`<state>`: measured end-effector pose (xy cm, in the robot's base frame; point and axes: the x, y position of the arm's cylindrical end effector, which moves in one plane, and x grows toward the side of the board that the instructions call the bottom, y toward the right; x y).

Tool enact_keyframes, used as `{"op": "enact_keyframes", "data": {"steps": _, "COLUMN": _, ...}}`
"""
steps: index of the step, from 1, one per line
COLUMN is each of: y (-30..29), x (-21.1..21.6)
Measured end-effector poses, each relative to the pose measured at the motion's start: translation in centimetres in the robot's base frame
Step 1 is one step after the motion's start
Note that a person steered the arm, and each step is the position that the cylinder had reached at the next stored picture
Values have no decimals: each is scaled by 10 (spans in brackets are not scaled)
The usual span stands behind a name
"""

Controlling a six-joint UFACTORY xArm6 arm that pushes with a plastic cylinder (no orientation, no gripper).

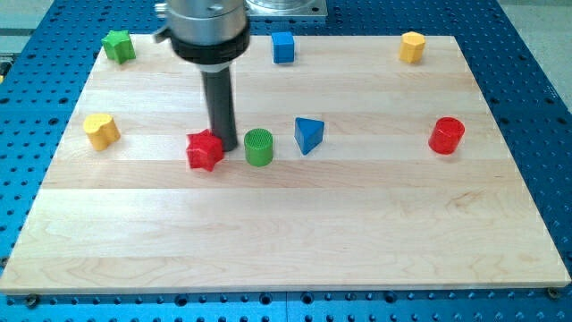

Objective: Push the red star to the bottom left corner

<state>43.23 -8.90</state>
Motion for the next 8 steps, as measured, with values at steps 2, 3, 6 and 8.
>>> {"op": "enact_keyframes", "data": {"steps": 2, "y": -129, "x": 124}}
{"op": "enact_keyframes", "data": {"steps": 3, "y": -123, "x": 115}}
{"op": "enact_keyframes", "data": {"steps": 6, "y": -45, "x": 91}}
{"op": "enact_keyframes", "data": {"steps": 8, "y": -45, "x": 70}}
